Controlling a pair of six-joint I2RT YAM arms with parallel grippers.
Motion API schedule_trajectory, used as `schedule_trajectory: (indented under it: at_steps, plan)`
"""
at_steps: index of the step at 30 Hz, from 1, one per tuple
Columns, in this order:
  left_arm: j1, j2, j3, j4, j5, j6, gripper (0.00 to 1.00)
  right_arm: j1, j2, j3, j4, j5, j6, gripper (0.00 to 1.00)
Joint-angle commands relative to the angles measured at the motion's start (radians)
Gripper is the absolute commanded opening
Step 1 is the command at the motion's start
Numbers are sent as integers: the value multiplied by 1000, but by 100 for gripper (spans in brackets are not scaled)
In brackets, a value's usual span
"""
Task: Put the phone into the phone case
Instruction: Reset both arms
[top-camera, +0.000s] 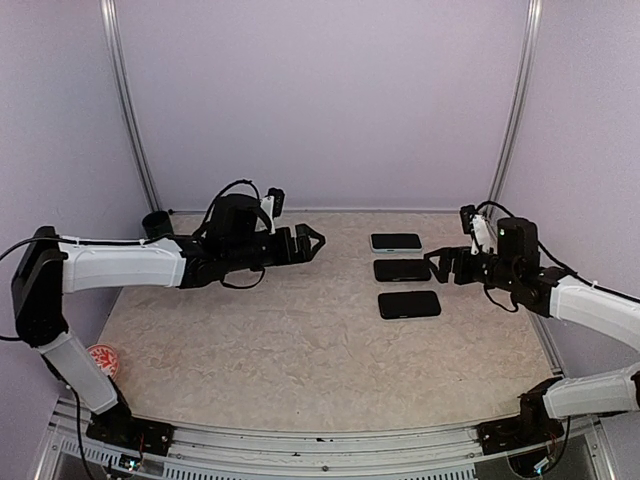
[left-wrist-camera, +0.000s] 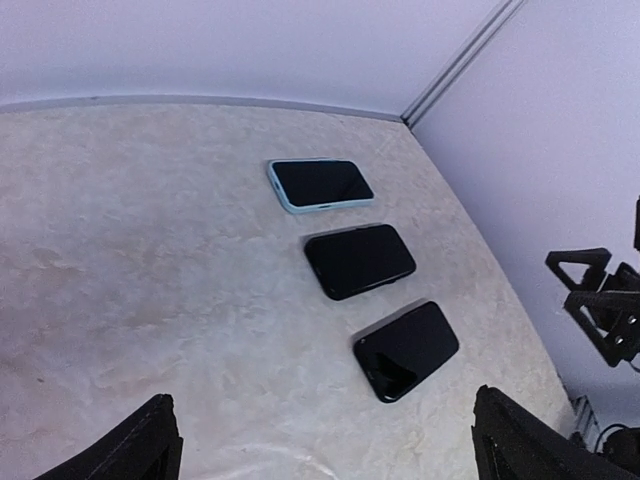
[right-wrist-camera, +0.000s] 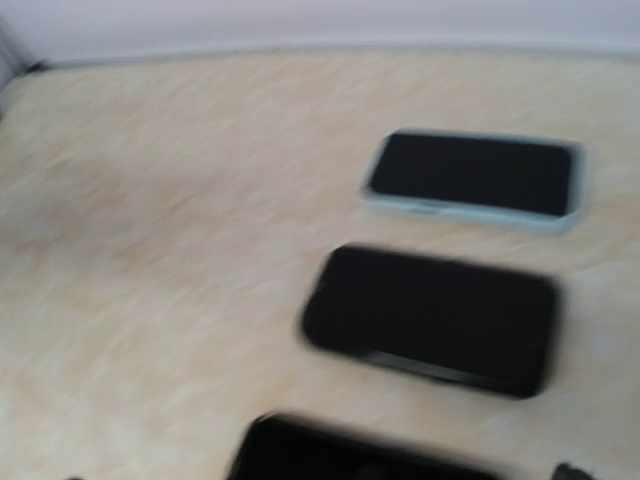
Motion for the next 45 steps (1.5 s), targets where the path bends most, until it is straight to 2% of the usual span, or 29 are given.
schedule_trajectory:
  at_steps: [1,5,9,12,17,23,27,31,45]
  plan:
    - [4,-110,-79,-80,-270,155,99,-11,-53,-11,0,204,-30,100]
    - [37,-221,-195,-22,-313,237,99,-26,-82,-37,29,275,-36,100]
    - [64,-398,-366,144,-372,326,99,-98,-93,-61,63,225,-23,100]
    - [125,-487,-431,186,-385,326,99,-155,-106,-71,68,201,-18,100]
    - [242,-615,-439,76,-320,281,99,-230,-174,-116,97,202,-21,100]
    - [354,-768,-501,35,-223,241,99,-233,-291,-162,106,230,-80,100]
    - [360,-854,-531,24,-218,286,99,-228,-410,-197,114,131,-155,100]
    - [367,-878,-516,-59,-242,323,99,-217,-471,-215,112,144,-168,100]
    - [394,-958,-552,-82,-233,358,99,-217,-447,-208,117,145,-150,100]
